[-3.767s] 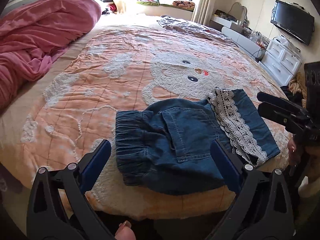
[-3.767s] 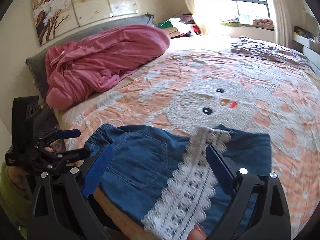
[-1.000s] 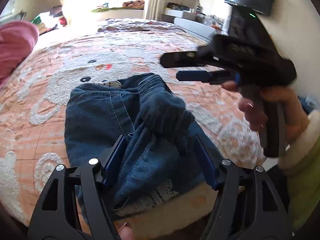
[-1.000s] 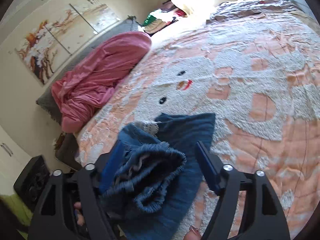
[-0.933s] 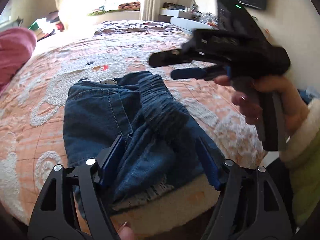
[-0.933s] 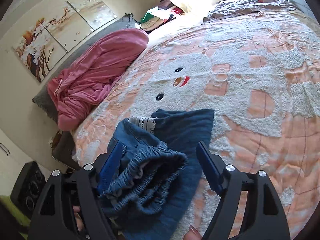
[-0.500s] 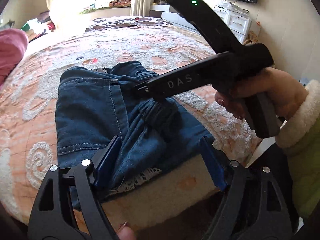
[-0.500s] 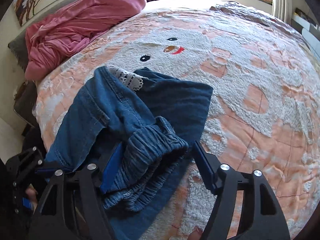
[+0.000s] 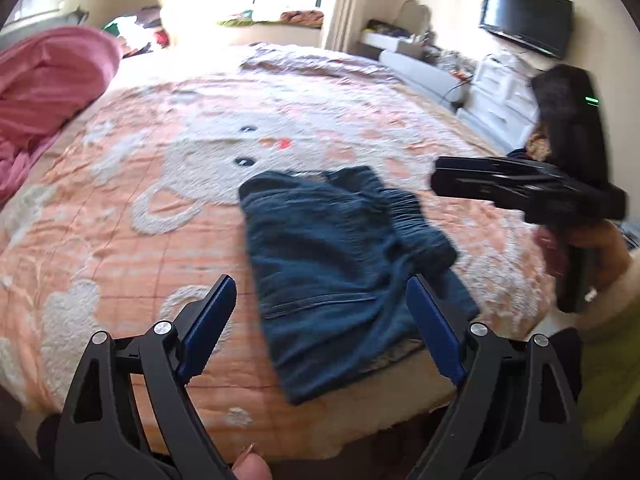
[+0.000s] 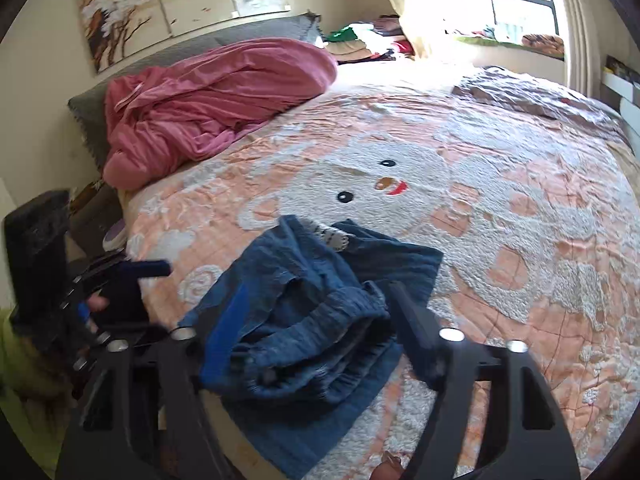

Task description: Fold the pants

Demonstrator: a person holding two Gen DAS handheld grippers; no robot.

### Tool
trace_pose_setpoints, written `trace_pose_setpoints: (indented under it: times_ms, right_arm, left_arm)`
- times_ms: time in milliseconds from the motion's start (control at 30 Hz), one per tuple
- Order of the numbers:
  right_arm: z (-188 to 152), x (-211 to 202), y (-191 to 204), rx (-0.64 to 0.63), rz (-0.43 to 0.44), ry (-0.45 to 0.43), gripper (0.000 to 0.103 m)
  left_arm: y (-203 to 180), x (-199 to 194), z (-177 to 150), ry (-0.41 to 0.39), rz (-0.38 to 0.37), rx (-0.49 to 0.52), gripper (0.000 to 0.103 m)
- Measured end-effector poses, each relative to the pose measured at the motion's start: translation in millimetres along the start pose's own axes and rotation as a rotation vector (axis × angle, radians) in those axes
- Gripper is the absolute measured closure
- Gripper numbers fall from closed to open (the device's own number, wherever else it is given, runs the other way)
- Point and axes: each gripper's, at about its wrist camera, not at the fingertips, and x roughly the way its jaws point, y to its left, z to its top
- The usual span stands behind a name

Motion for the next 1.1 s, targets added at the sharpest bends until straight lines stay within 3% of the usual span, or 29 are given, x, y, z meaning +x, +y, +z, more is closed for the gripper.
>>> trace_pose_setpoints:
  times_ms: [100,200,333,400,633,767,900,1100]
  right_arm:
    - [-3.7,3.0,13.6,-0.034,0.028,0.025,0.078]
    - [-14.0,10.5,34.4,-0.097,0.027,0.063,0.078]
    - [-43.0,28.0,48.7,-0.181,-0.09,0.2,0.078]
    - [-53.5,30.4,48.9,-0.193,-0.107,0.214,0.078]
    - [-55.1,25.5,37.5,-0.151,-0.054,0.171,0.073]
    - [-43.3,0.7,26.0,-0.078,-0.009,0.051,0.056]
    - [-35.4,-12.0,4.5,0.038,-0.02,-0.03,0.054]
    - [-31.1,1.9,-33.0,0.221,-0.09,-0.02,0.052]
  left_arm:
    - [5.1,10.2,-0.1,0.029,0.034,-0.006,0.024]
    - [6.5,20.8,-6.1,0.053,0.072,0.02,0.024]
    - [11.1,33.5,-12.5,0.086,0.068,0.019,0.024]
    - [11.4,37.4,-13.9,0.093,0.065,0.022,0.022]
    - [19.1,43.4,-15.8,0.103,0.035,-0.027,0.022]
    - [18.0,29.4,-10.6,0.079,0.041,-0.017,0.022]
    - [17.5,20.5,-1.9,0.056,0.053,-0.007,0.022]
    - [22.7,29.0,10.0,0.06,0.058,-0.022,0.022]
